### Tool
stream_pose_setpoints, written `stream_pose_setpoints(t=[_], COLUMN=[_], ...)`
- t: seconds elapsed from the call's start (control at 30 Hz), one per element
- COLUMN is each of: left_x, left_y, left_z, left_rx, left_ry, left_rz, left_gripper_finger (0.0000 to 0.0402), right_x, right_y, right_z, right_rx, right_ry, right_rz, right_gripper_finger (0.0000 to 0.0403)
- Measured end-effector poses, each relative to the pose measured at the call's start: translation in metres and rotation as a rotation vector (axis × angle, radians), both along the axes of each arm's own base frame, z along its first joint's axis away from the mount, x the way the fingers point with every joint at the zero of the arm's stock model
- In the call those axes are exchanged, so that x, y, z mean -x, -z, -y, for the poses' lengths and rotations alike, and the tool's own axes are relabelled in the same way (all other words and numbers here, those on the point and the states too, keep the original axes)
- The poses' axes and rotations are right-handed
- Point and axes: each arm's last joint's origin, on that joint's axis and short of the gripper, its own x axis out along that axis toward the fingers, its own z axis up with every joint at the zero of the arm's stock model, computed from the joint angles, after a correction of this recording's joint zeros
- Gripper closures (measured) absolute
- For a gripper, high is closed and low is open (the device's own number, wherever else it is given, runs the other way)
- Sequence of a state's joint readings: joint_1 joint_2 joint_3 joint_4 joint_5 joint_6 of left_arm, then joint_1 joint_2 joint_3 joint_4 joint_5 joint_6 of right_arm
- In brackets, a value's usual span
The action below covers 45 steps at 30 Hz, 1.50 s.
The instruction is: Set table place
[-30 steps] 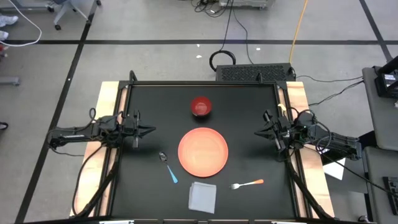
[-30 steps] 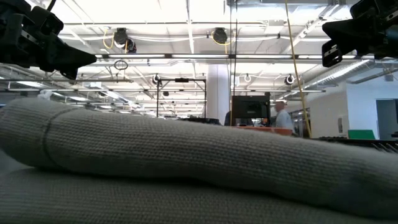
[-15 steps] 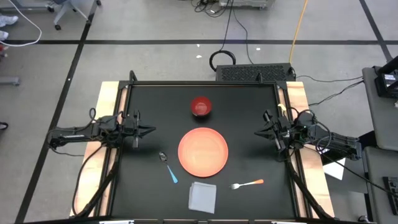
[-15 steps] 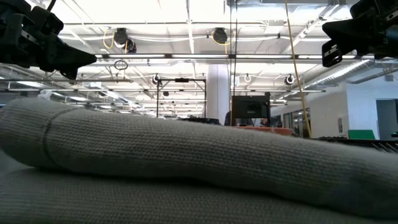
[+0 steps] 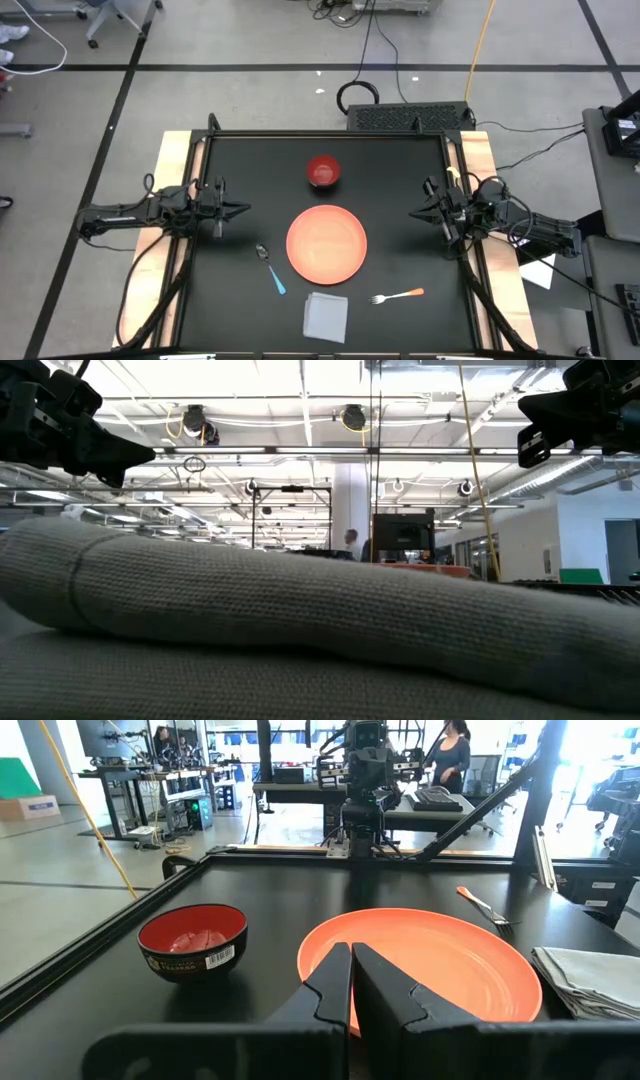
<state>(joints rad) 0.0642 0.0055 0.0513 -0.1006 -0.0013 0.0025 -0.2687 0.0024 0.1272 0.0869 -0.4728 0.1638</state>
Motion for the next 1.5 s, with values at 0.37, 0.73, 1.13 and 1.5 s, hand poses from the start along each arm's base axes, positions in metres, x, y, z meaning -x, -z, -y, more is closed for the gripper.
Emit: stream_pose_setpoints(t=[0.37,0.73,1.13,1.5], left_x=[0.0000,0.0000,0.0001,0.0000], left_y=[0.0000,0.0001,-0.0009,-0.0069], left_z=[0.0000,0.0000,0.0000,0.0000], left_rx=[0.000,0.005,0.023,-0.001], left_ry=[0.000,0.000,-0.001,0.000], left_rz=[0.000,-0.002,0.004,0.065], left_gripper_finger=[0.0382,0.0382,0.0382,0.0382], right_x=[0.0000,0.0000,0.0002,0.0002], right_y=[0.0000,0.0000,-0.0014,-0.0014], right_z=[0.0000,0.0000,0.0000,-0.0001], right_rx=[0.000,0.000,0.082,0.078], right_ry=[0.000,0.000,0.010,0.009], right_rz=[0.000,0.000,0.031,0.030], right_gripper_finger=[0.0403,0.0403,0.0403,0.0403])
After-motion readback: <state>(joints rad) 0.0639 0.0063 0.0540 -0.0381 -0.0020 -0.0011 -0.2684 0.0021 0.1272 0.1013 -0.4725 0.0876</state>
